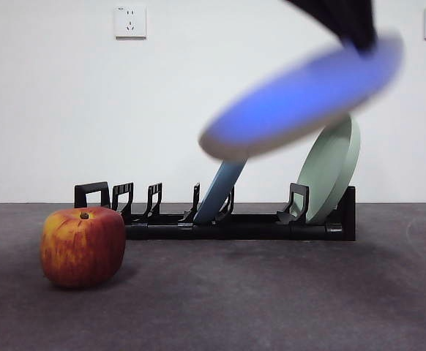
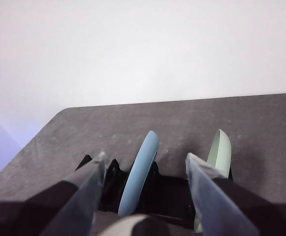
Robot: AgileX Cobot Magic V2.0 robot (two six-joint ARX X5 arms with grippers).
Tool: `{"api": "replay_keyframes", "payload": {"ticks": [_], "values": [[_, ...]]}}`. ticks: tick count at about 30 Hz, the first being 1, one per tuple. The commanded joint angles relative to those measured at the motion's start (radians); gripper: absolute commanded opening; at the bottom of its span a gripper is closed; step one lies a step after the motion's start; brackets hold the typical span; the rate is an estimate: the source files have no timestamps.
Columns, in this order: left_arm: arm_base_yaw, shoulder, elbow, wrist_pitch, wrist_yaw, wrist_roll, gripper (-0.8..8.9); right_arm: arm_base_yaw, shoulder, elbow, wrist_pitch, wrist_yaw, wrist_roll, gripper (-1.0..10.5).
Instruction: Take the yellow plate from the plate rack,put the plate on the table,take the apple from the table,put the apple in the plate
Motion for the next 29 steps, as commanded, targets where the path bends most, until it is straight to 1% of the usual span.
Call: {"api": "replay_keyframes", "payload": {"ticks": [1, 5, 7, 10, 12, 14, 15, 17, 18, 21, 22, 23, 27, 29], "values": [[-0.015, 0.089, -0.017, 0.01, -0.024, -0.006, -0.08, 0.0, 0.003, 0.004, -0.003, 0.003, -0.008, 2.8], [-0.022, 0.216, -0.017, 0.016, -0.027, -0.006, -0.08, 0.0, 0.003, 0.004, -0.007, 0.003, -0.008, 2.8], [-0.022, 0.278, -0.017, 0.02, -0.046, -0.007, -0.08, 0.0, 0.003, 0.004, -0.007, 0.003, -0.008, 2.8], [-0.024, 0.342, -0.017, 0.031, -0.048, -0.028, -0.08, 0.0, 0.003, 0.004, -0.007, 0.003, -0.008, 2.8], [-0.025, 0.359, -0.017, 0.032, -0.059, -0.034, -0.08, 0.0, 0.003, 0.004, -0.007, 0.003, -0.008, 2.8], [-0.032, 0.36, -0.017, 0.033, -0.114, -0.052, -0.08, 0.0, 0.003, 0.004, -0.007, 0.003, -0.008, 2.8], [-0.036, 0.36, -0.017, 0.035, -0.125, -0.052, -0.08, 0.0, 0.003, 0.004, -0.006, 0.003, -0.008, 2.8], [-0.04, 0.36, -0.017, 0.038, -0.122, -0.052, 0.1, 0.0, 0.003, 0.004, -0.006, 0.003, -0.008, 2.8], [-0.039, 0.36, -0.017, 0.035, -0.123, -0.054, 0.35, 0.0, 0.003, 0.004, -0.006, 0.003, -0.009, 2.8], [-0.03, 0.358, -0.017, 0.016, -0.123, -0.082, 2.11, 0.0, 0.004, 0.004, -0.006, 0.002, -0.008, 2.8], [-0.03, 0.358, -0.017, 0.013, -0.122, -0.085, 2.61, 0.0, 0.005, 0.004, -0.006, 0.001, -0.008, 2.8], [-0.03, 0.358, -0.017, 0.013, -0.122, -0.085, 2.89, 0.0, 0.006, 0.004, -0.007, -0.002, -0.008, 2.8], [-0.031, 0.32, -0.017, 0.021, -0.125, -0.089, 2.89, 0.001, 0.009, 0.004, -0.008, -0.004, -0.008, 2.8], [-0.03, 0.28, -0.017, 0.03, -0.127, -0.103, 2.88, 0.001, 0.01, 0.004, -0.007, -0.004, -0.008, 2.8]]}}
